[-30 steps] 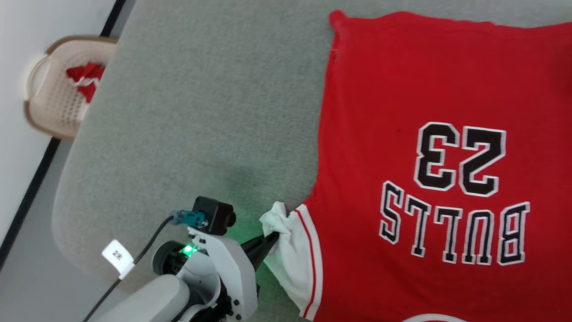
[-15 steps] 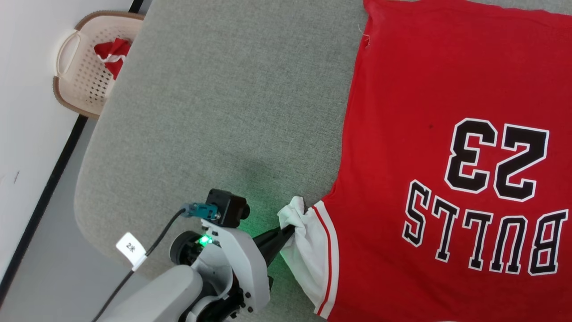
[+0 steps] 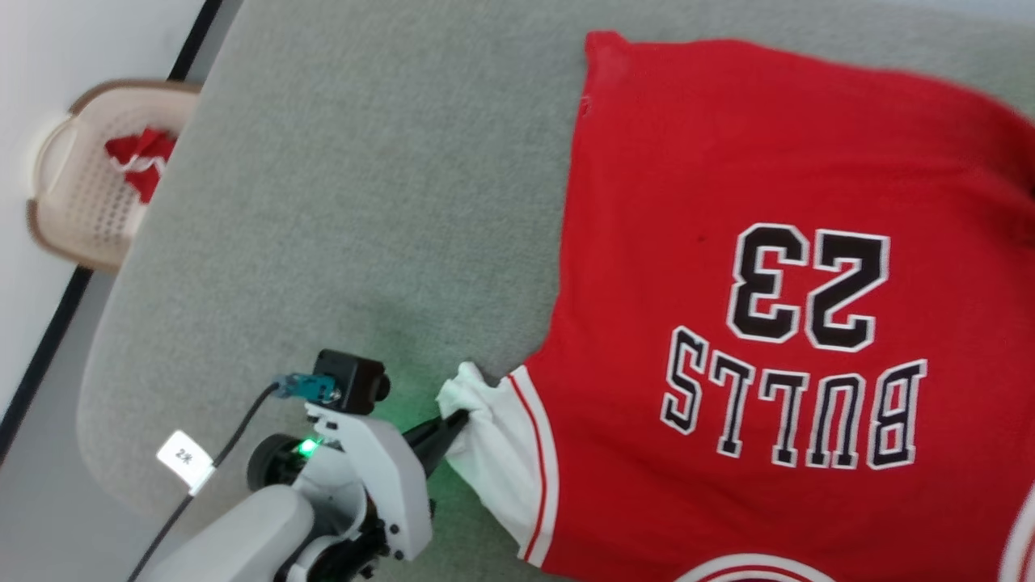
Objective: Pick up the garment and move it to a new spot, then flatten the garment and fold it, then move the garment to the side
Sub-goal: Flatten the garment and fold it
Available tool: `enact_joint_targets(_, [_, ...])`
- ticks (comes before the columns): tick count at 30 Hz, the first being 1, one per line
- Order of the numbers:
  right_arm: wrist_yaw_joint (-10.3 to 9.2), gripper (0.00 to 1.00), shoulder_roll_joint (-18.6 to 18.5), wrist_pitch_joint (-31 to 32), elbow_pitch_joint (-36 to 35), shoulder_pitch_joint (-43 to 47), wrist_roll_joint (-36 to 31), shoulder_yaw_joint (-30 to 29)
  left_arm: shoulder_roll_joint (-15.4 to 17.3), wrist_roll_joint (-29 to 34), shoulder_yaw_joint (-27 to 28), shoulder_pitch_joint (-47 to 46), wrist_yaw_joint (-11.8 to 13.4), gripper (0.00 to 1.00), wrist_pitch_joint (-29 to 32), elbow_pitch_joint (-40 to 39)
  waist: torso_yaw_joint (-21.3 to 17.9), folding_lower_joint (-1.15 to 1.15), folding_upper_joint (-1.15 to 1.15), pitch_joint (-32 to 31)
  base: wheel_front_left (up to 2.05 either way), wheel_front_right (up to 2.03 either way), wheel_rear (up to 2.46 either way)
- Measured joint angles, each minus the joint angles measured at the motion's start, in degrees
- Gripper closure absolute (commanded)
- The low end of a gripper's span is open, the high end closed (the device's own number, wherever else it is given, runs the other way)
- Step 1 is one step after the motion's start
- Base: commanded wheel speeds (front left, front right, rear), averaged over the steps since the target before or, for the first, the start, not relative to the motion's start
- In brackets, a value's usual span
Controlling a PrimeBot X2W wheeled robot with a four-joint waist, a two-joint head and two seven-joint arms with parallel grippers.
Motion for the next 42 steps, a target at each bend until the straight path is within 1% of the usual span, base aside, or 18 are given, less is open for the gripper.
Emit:
enact_joint_targets(3, [0.01,1.00,-2.72,-1.21,-4.86,5.31,3.26,1.05,1.21,-0.19,0.19,0.85,0.62,1.00,0.26,0.71,-1.55,0.00,0.00,-1.80,0.00,0.00,0.00])
enact_joint_targets(6, [0.01,1.00,-4.61,-2.18,-9.39,10.99,5.82,1.29,2.50,-0.96,0.75,2.18,1.07,1.00,0.48,0.97,-3.30,0.00,0.00,-3.59,0.00,0.00,0.00])
enact_joint_targets(10, [0.01,1.00,-5.97,-3.77,-14.91,19.48,8.86,-0.40,4.23,-1.79,1.14,3.93,1.86,1.00,0.73,0.91,-5.80,0.00,0.00,-5.94,0.00,0.00,0.00])
enact_joint_targets(13, [0.01,1.00,-6.15,-4.36,-18.33,26.38,10.24,-2.21,5.17,-2.53,1.52,5.27,2.45,1.00,0.80,0.76,-7.66,0.00,0.00,-7.72,0.00,0.00,0.00])
enact_joint_targets(14, [0.02,1.00,-6.04,-4.45,-20.47,30.54,10.47,-3.45,5.91,-2.94,1.75,6.32,2.79,1.00,0.80,0.60,-8.87,0.00,0.00,-8.83,0.00,0.00,0.00])
enact_joint_targets(15, [0.02,1.00,-5.93,-4.64,-21.50,32.65,10.45,-4.04,6.21,-3.14,1.81,6.72,2.94,1.00,0.80,0.52,-9.49,0.00,0.00,-9.40,0.00,0.00,0.00])
enact_joint_targets(22, [0.03,1.00,-2.71,-4.16,-27.50,47.14,9.70,-10.18,7.76,-4.11,2.31,9.25,4.34,1.00,0.73,-0.73,-13.10,0.00,0.00,-13.13,0.00,0.00,0.00])
enact_joint_targets(26, [0.03,1.00,0.56,-3.68,-29.78,53.31,7.89,-14.33,8.22,-4.33,2.47,10.03,4.95,1.00,0.73,-1.34,-14.73,0.00,0.00,-14.57,0.00,0.00,0.00])
enact_joint_targets(32, [0.03,1.00,4.99,-2.40,-31.49,57.39,4.89,-18.01,8.65,-4.74,2.58,10.69,5.27,1.00,0.73,-1.72,-16.12,0.00,0.00,-15.57,0.00,0.00,0.00])
enact_joint_targets(36, [0.03,1.00,6.58,-2.46,-31.01,57.12,2.58,-18.58,8.56,-4.74,2.57,10.68,5.26,1.00,0.66,-1.74,-16.34,0.00,0.00,-15.62,0.00,0.00,0.00])
enact_joint_targets(37, [0.04,0.87,6.68,-2.66,-30.73,56.82,2.08,-18.51,8.51,-4.74,2.56,10.68,5.24,1.00,0.65,-1.69,-16.33,0.00,0.00,-15.64,0.00,0.00,0.00])
enact_joint_targets(38, [0.04,0.59,6.98,-2.71,-30.42,56.64,1.67,-18.47,8.46,-4.74,2.55,10.68,5.21,1.00,0.65,-1.65,-16.33,0.00,0.00,-15.66,0.00,0.00,0.00])
enact_joint_targets(39, [0.04,0.11,7.09,-2.58,-30.15,56.28,1.29,-18.41,8.40,-4.74,2.55,10.68,5.20,1.00,0.62,-1.57,-16.32,0.00,0.00,-15.69,0.00,0.00,0.00])
enact_joint_targets(40, [0.04,0.00,7.11,-2.23,-30.07,55.98,1.03,-18.40,8.33,-4.74,2.53,10.67,5.19,1.00,0.46,-1.53,-16.31,0.00,0.00,-15.73,0.00,0.00,0.00])
enact_joint_targets(42, [0.05,0.00,7.22,-1.64,-30.36,55.72,0.67,-18.67,8.26,-4.74,2.54,10.68,5.11,1.00,0.26,-1.48,-16.30,0.00,0.00,-15.77,0.00,0.00,0.00])
